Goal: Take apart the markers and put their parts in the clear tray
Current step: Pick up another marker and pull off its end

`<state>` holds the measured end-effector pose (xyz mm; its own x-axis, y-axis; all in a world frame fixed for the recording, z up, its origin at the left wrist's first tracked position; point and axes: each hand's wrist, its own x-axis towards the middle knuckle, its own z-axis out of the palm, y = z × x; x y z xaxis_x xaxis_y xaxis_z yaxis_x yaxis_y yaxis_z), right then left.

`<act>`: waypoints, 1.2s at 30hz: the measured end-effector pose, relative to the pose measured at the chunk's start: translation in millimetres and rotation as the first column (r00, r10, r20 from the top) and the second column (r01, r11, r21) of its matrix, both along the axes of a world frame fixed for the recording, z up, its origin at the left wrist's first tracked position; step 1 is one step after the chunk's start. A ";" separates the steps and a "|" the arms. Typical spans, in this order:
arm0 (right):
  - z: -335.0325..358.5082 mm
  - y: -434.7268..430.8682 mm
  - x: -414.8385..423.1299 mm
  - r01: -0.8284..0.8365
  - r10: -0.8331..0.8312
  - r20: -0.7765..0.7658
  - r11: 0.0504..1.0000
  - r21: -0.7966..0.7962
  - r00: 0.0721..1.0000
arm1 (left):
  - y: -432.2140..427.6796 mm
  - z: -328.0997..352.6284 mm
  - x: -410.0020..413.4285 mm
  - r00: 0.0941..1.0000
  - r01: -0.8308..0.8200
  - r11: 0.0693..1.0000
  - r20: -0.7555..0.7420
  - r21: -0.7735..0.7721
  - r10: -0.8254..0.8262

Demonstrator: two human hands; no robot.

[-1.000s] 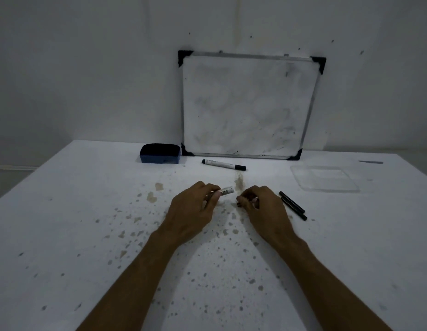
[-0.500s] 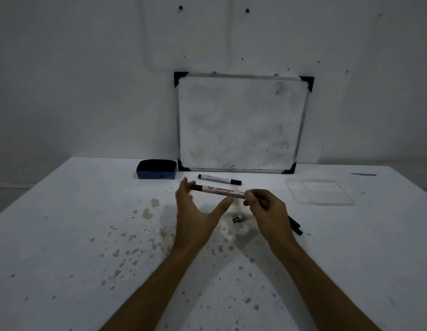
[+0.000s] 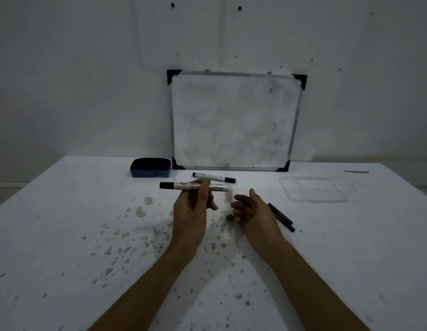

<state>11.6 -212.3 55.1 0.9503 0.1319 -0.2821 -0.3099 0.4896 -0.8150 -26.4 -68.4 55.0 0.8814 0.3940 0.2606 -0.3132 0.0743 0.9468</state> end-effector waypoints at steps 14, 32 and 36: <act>-4.3 0.6 1.0 -0.143 0.147 -0.055 0.986 0.082 0.988 | -9.2 -5.6 -1.4 0.999 0.034 0.982 -0.046 0.186 -0.026; 5.4 -11.7 1.6 -0.298 0.320 0.124 0.939 -0.172 0.939 | 16.4 1.7 3.9 0.988 0.075 0.997 -0.131 -0.032 -0.079; 3.6 -19.3 5.1 -0.281 0.309 0.109 0.935 -0.214 0.945 | 29.0 2.0 8.8 0.983 0.028 0.998 -0.178 -0.055 -0.037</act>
<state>16.8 -231.6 58.7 0.9081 0.3684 -0.1988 -0.2938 0.2224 -0.9296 -17.7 -39.3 57.0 0.9246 0.3730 0.0777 -0.1358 0.1320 0.9819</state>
